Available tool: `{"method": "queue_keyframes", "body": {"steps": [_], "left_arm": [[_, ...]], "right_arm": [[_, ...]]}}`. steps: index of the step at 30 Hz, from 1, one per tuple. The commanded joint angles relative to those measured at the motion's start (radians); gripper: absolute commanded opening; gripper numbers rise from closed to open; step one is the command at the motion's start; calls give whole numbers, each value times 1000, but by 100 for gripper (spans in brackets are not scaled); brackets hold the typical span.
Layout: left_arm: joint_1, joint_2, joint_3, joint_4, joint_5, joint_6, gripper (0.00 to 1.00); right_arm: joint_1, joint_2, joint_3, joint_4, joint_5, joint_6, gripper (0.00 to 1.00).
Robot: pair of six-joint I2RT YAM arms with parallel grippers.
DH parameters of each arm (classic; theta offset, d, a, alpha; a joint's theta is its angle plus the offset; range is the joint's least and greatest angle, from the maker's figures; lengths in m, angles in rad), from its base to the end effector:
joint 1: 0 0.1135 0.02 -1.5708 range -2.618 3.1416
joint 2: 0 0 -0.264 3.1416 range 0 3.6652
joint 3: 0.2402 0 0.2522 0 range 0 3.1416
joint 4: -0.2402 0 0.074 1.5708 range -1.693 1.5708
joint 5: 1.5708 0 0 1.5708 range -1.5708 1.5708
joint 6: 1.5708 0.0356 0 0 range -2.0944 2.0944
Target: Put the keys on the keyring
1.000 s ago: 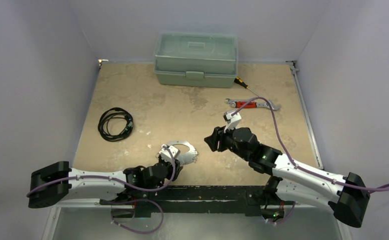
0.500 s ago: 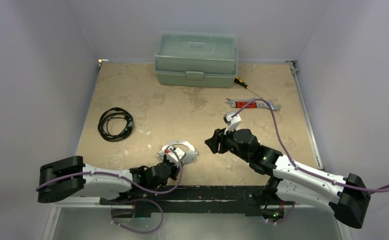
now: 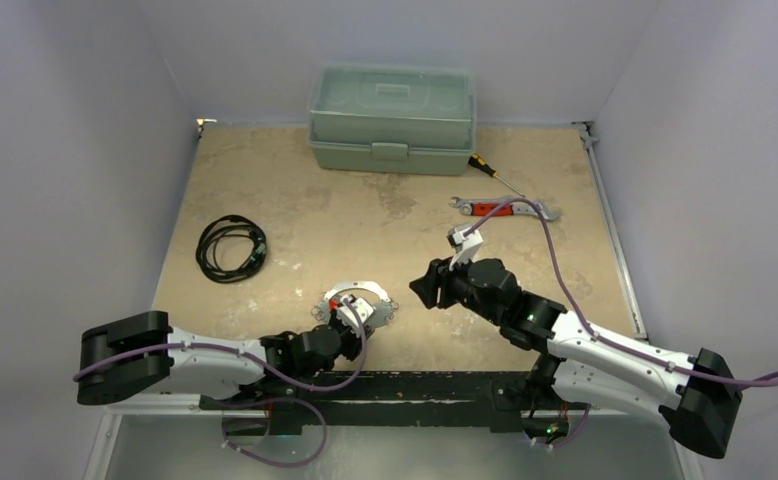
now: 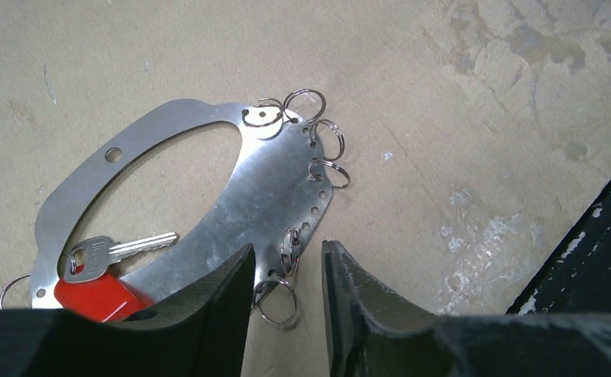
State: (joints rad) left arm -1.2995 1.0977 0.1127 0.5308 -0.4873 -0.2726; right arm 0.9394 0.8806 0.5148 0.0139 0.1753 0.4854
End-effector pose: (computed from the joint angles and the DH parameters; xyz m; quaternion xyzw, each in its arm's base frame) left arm 0.0643 -0.1689 0.1313 0.2930 0.7797 -0.2192 0.5081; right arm 0.1257 0.1614 0.2479 -0.1350 0.8071 0.3184 0.4785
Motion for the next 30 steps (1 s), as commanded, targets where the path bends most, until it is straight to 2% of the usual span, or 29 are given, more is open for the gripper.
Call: {"method": "queue_keyframes", "body": {"steps": [1,3,7,15,19,21,24,30], "left_arm": [[-7,17,7,19,-28,-42,37],[-7,29,7,14,-30,-60,37],[-7,50,-2,28,-39,-78,28],[-7,76,-2,48,-30,-64,17],[-7,95,-1,60,-18,-52,9],[-7,97,0,66,-12,-45,1],[-7,83,10,58,-6,-35,0],[-7,-21,96,-95,33,2,0]], "right_arm": [[-4,-14,-10,14,-18,-4,51],[-4,-14,-12,14,-20,-4,51],[-4,-13,-12,15,-22,-4,51],[-4,-7,-12,19,-26,-5,51],[-4,-2,-15,24,-28,-5,51],[-4,0,-15,24,-29,-6,51],[-4,-3,-12,23,-33,-8,51],[-4,-47,-8,18,-77,-29,51]]}}
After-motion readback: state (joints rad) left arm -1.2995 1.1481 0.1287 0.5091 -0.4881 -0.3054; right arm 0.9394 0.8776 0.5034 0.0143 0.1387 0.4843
